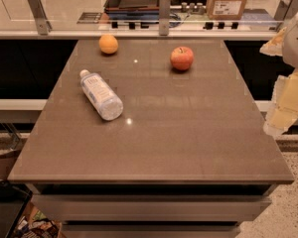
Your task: Place blue plastic bottle upright
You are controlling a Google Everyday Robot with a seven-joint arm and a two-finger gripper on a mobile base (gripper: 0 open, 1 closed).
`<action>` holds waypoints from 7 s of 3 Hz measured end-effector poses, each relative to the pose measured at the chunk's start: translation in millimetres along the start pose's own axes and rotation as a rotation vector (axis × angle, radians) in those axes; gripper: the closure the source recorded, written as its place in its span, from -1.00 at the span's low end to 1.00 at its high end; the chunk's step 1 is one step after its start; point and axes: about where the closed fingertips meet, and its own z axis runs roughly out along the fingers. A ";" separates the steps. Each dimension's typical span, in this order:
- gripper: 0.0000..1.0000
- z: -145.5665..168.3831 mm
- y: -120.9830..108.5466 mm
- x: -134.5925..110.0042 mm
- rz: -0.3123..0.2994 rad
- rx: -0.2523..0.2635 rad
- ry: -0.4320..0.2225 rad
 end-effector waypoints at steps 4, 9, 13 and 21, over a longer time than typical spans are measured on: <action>-0.19 -6.5 -1.5 -3.5 -0.003 0.028 -0.008; -1.00 -15.0 -19.7 -8.3 0.101 0.052 -0.070; -1.00 -11.0 -82.1 -121.7 0.630 0.034 -0.215; -1.00 95.8 -15.3 -257.9 0.614 -0.006 0.020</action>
Offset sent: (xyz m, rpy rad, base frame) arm 0.0000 0.0000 0.0000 0.0000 0.0000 0.0000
